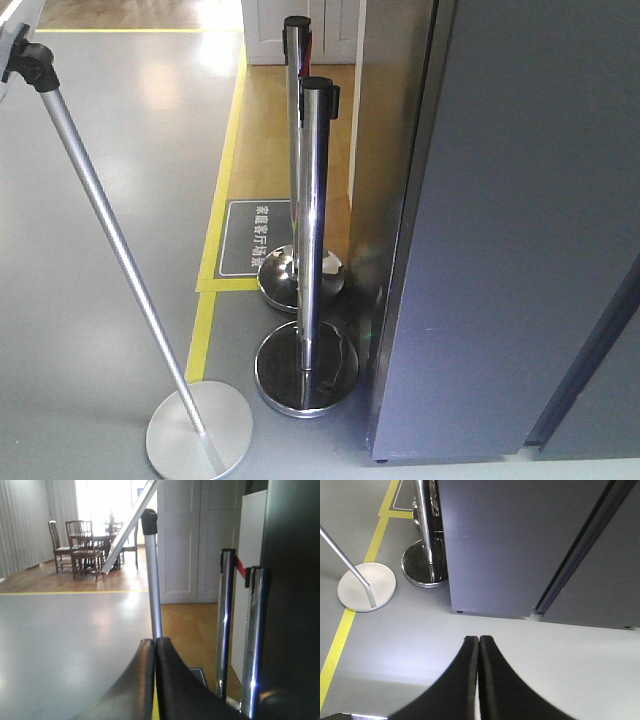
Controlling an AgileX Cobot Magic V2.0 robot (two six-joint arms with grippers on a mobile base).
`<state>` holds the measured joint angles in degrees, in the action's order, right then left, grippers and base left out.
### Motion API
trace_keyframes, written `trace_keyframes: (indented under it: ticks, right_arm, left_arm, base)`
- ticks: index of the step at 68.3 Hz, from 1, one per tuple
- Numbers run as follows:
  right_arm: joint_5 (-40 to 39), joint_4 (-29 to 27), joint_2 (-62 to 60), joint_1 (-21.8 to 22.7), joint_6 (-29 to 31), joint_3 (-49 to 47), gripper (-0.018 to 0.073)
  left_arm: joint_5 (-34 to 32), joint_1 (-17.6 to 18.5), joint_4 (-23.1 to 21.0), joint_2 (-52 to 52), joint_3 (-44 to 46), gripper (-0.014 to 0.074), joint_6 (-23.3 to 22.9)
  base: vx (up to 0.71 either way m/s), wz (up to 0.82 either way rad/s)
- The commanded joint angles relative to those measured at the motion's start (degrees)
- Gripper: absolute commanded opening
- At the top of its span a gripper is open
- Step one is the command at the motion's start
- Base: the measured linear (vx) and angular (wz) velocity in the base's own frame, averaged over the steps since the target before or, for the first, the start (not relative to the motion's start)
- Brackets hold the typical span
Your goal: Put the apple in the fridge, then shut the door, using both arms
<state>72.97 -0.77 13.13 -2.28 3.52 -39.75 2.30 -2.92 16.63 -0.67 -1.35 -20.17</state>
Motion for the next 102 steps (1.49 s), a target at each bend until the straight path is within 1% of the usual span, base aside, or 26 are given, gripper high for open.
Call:
trace_keyframes:
  ticks: [1,4,9,13,17,29,39,46,57,71,82,102]
  right_arm:
    - [-2.7,0.2,0.9,-0.1,0.0,-1.3,-0.0003]
    - [-2.7,0.2,0.9,-0.1,0.0,-1.3,-0.0003]
    - [-2.7,0.2,0.9,-0.1,0.0,-1.3,-0.0003]
    - [-2.7,0.2,0.9,-0.1,0.0,-1.3,-0.0003]
    - [-2.7,0.2,0.9,-0.1,0.0,-1.3,-0.0003]
    - [-2.7,0.2,0.9,-0.1,0.0,-1.3,-0.0003]
    - [-2.7,0.2,0.9,-0.1,0.0,-1.3,-0.0003]
    - [-2.7,0.2,0.9,-0.1,0.0,-1.3,-0.0003]
    - [-2.7,0.2,0.9,-0.1,0.0,-1.3,-0.0003]
    - [-2.7,0.2,0.9,-0.1,0.0,-1.3,-0.0003]
    - [-2.7,0.2,0.9,-0.1,0.0,-1.3,-0.0003]
    - [-2.7,0.2,0.9,-0.1,0.0,-1.3,-0.0003]
  left_arm:
    - [-3.5,1.8,-4.5,-1.0,0.9,-0.0006,4.1]
    - [-2.8,2.7,-7.7,-1.0,0.9,-0.0006,8.0]
    - [-2.3,3.1,-11.4,-1.0,0.9,-0.0006,12.9]
    - [-2.3,3.1,-13.8,-1.0,0.9,-0.0006,15.2]
    - [-3.2,3.1,-14.6,-1.0,0.9,-0.0006,16.4]
    - [-5.9,3.5,-14.6,-1.0,0.9,-0.0006,16.7]
    - [-5.9,4.9,-15.2,-1.0,0.9,-0.0006,19.5]
    - [-5.9,5.3,-15.3,-1.0,0.9,-0.0006,19.5]
    - [-4.6,5.3,-16.6,-1.0,0.9,-0.0006,19.5]
    - [-4.9,5.3,-16.6,-1.0,0.9,-0.0006,19.5]
    - [-6.0,5.3,-19.5,-1.0,0.9,-0.0006,19.4]
    - [-6.0,5.3,-19.5,-0.7,1.0,-0.0006,19.4]
  base:
    - [0.0,0.0]
    - [0.0,0.0]
    - [0.0,0.0]
    - [0.0,0.0]
    - [0.0,0.0]
    - [0.0,0.0]
    - [0.0,0.0]
    - [0.0,0.0]
    - [0.0,0.0]
    - [0.0,0.0]
    - [0.0,0.0]
    - [0.0,0.0]
